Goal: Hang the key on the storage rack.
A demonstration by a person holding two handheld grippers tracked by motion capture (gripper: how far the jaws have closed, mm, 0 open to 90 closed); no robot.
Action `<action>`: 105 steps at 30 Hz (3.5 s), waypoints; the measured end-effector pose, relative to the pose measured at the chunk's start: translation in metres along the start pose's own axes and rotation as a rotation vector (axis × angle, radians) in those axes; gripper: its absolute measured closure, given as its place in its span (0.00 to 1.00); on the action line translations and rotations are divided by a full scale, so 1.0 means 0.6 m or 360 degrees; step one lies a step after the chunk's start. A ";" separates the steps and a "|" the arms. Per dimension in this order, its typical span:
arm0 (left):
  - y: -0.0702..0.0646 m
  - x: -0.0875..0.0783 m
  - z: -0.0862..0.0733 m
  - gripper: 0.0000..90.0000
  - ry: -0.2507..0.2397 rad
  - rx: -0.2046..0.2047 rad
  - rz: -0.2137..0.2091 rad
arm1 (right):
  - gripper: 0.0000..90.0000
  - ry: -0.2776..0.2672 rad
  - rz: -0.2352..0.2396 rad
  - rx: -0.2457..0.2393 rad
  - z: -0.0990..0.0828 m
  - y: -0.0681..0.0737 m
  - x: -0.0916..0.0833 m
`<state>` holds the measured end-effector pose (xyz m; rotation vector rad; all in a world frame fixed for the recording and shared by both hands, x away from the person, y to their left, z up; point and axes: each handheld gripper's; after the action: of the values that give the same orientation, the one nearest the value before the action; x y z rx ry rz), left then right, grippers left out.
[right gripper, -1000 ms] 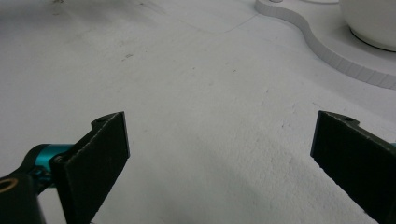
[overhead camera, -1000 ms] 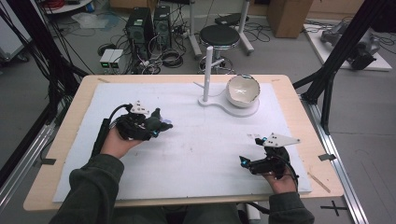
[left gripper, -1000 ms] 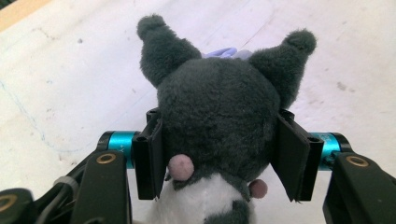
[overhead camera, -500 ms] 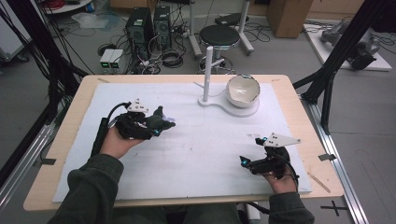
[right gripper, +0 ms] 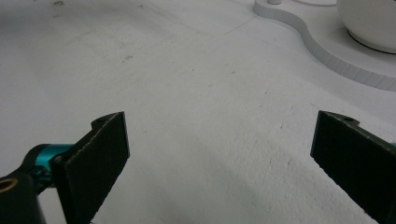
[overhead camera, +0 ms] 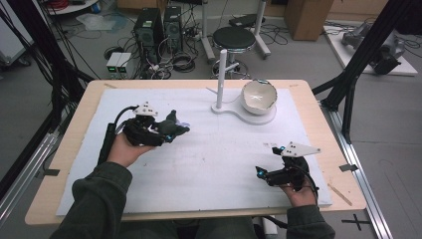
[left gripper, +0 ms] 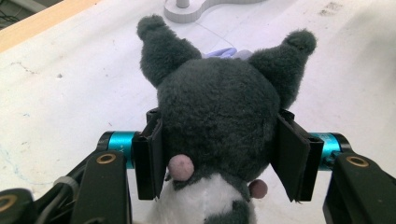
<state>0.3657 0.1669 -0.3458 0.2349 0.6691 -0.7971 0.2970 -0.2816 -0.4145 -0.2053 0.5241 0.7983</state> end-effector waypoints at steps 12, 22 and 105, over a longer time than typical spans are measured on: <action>-0.004 -0.004 0.026 0.47 -0.0032 0.0001 -0.0037 | 0.04 0.0002 -0.0004 -0.0004 0.001 0.000 0.000; -0.005 -0.003 0.055 0.47 -0.0048 -0.0004 -0.0078 | 0.04 -0.0008 -0.0002 -0.0002 0.000 0.000 -0.001; 0.006 0.073 0.238 0.47 -0.0131 -0.0101 -0.0037 | 0.04 -0.0021 -0.0005 -0.0025 0.007 -0.005 0.009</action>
<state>0.4571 0.0818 -0.2636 0.1363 0.6197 -0.8025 0.3038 -0.2784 -0.4138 -0.2152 0.5049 0.8005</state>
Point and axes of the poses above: each handheld gripper's, and its own axes: x roughly forward along the jaws, z roughly out of its top, y roughly to its left, and after that the axes turned 1 degree about -x, right-handed
